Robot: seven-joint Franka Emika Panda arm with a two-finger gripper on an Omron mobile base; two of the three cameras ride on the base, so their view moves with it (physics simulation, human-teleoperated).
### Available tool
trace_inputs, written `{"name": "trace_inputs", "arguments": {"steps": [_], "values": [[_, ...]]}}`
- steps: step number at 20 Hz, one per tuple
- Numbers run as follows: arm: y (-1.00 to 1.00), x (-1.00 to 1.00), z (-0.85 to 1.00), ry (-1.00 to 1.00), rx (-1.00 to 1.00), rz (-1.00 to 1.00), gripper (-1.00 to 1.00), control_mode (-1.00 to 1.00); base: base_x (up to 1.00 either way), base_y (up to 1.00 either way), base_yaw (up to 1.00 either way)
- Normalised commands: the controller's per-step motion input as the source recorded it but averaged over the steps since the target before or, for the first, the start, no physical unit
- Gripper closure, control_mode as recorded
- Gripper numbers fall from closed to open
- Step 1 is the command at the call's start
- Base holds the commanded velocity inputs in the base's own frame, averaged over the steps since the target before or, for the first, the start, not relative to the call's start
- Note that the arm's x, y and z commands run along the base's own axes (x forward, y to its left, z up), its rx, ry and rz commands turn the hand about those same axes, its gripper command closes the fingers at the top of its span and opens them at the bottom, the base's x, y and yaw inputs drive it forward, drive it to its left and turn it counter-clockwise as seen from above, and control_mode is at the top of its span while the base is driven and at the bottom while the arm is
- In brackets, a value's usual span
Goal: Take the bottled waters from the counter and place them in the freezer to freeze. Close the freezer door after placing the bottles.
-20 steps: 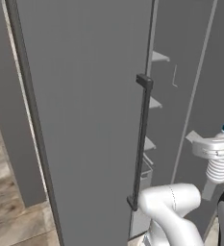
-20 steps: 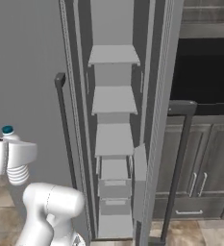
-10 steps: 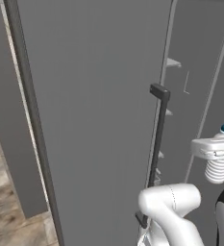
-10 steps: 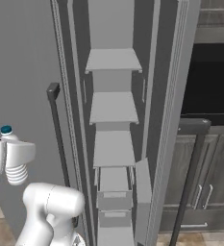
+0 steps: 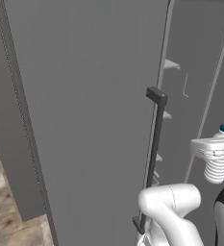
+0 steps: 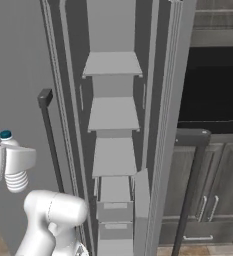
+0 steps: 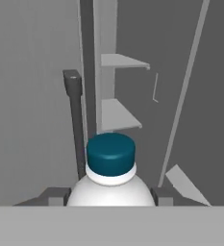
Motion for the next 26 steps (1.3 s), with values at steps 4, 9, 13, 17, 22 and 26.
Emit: {"name": "trace_inputs", "arguments": {"steps": [4,9,13,17,22,26], "values": [[0.0,0.0,0.0,0.0,0.0,0.0,1.0,1.0,0.05,-0.41,0.0],[0.0,0.0,0.0,0.0,0.0,0.0,1.0,1.0,0.25,-0.35,0.06],[0.0,0.0,0.0,0.0,0.0,0.0,1.0,1.0,0.29,-0.26,0.09],[0.0,0.0,0.0,0.0,0.0,0.0,1.0,1.0,0.26,-0.17,0.08],[0.0,0.0,0.0,0.0,0.0,0.0,1.0,1.0,0.24,-0.23,0.06],[0.0,0.0,0.0,0.0,0.0,0.0,1.0,1.0,0.28,-0.13,0.05]]}}
